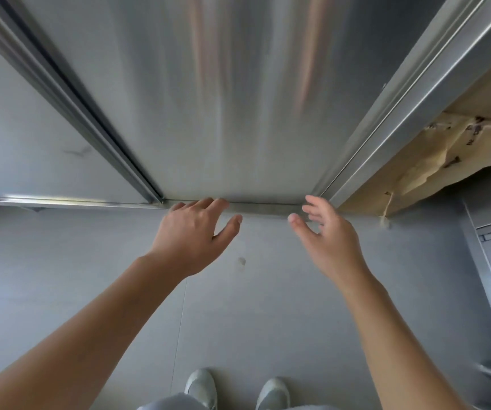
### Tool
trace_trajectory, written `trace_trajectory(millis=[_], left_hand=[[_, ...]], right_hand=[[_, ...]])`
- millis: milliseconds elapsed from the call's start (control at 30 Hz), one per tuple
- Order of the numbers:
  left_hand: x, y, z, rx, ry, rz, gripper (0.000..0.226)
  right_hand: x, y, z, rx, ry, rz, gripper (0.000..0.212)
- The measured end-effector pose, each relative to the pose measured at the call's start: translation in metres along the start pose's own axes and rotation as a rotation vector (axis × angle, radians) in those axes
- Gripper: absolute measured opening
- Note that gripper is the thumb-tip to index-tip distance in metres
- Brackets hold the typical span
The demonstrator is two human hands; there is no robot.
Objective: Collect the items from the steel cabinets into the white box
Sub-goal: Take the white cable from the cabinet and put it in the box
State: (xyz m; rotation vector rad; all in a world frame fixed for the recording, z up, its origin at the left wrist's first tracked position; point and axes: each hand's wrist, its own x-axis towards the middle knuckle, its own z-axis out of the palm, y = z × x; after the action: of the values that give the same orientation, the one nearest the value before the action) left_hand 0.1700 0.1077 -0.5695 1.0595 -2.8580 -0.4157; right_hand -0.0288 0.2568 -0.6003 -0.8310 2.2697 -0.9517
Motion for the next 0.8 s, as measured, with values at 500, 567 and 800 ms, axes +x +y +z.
trace_trajectory(millis=[500,567,800], left_hand=[[0.084,-0.037,0.039,0.053,0.27,0.115,0.05],[0.086,-0.035,0.023,0.064,0.279,0.133,0.05],[0.076,-0.042,-0.029,0.091,0.336,0.111,0.059]], right_hand=[[0.081,0.032,0.016,-0.08,0.247,-0.286,0.059],[0.079,0.019,0.005,-0.106,0.261,-0.318,0.06],[0.071,-0.024,-0.03,-0.148,0.278,-0.377,0.059]])
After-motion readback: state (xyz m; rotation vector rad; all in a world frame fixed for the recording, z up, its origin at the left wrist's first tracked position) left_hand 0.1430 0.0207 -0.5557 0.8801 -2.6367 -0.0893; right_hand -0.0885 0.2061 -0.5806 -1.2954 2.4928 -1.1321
